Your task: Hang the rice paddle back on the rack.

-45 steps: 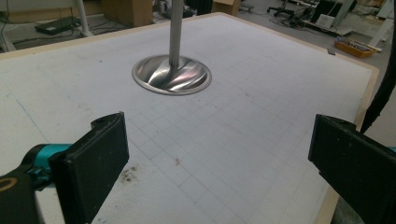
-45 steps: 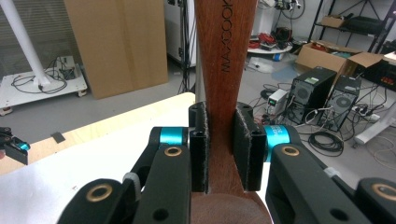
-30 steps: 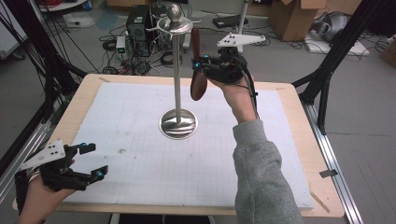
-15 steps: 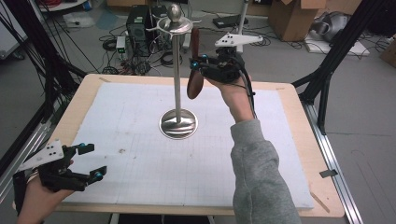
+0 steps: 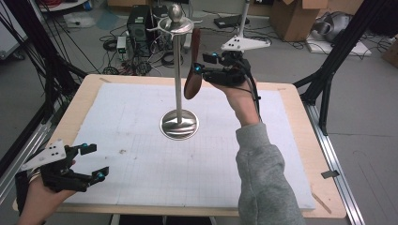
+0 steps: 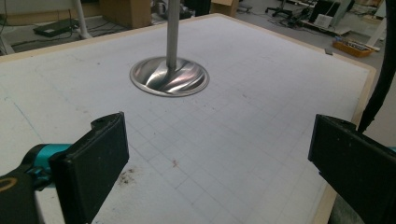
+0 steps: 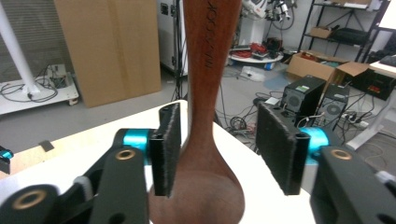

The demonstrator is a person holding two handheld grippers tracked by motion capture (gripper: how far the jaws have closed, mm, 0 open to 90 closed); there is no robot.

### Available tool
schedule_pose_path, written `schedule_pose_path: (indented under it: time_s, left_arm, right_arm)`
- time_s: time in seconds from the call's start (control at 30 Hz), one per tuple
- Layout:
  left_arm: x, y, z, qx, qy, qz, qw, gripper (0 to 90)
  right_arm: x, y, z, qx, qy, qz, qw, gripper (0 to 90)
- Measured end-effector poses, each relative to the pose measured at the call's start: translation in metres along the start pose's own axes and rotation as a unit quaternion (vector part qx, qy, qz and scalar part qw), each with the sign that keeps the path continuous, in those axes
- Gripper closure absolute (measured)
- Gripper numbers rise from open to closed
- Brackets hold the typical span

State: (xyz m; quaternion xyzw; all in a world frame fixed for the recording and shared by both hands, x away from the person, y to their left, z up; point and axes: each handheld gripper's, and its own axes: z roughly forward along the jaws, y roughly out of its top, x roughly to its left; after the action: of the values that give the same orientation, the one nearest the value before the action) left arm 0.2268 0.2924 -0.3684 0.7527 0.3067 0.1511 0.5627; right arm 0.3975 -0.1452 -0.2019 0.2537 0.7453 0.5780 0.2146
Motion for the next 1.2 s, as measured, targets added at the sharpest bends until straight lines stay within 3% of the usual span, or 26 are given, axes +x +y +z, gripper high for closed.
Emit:
schedule_pose_path:
  time_s: [0.2,0.4,0.63,0.7,0.83,1.2]
  left_arm:
    - [0.0,0.003,0.007,-0.005,-0.008,-0.002,1.0,5.5]
    - [0.0,0.002,0.008,0.0,-0.007,-0.001,1.0,5.5]
    - [-0.001,0.004,0.01,-0.002,-0.008,0.001,1.0,5.5]
    - [-0.001,0.004,0.011,-0.001,-0.01,0.002,1.0,5.5]
    - [0.0,0.004,0.012,0.001,-0.011,0.003,0.9999,5.5]
    - [0.002,0.009,0.02,-0.004,-0.022,0.005,0.9997,5.5]
  right_arm:
    - [-0.002,-0.005,-0.004,0.005,0.006,-0.002,1.0,39.2]
    - [-0.003,-0.009,-0.003,-0.004,-0.008,0.018,0.9998,17.7]
    - [-0.002,-0.014,-0.005,0.01,-0.014,0.02,0.9997,7.8]
    - [-0.003,-0.015,-0.006,0.008,-0.015,0.021,0.9996,0.9]
    - [-0.003,-0.018,-0.009,-0.005,-0.005,0.015,0.9999,0.9]
    - [-0.005,-0.035,-0.012,0.014,-0.002,0.019,0.9997,0.8]
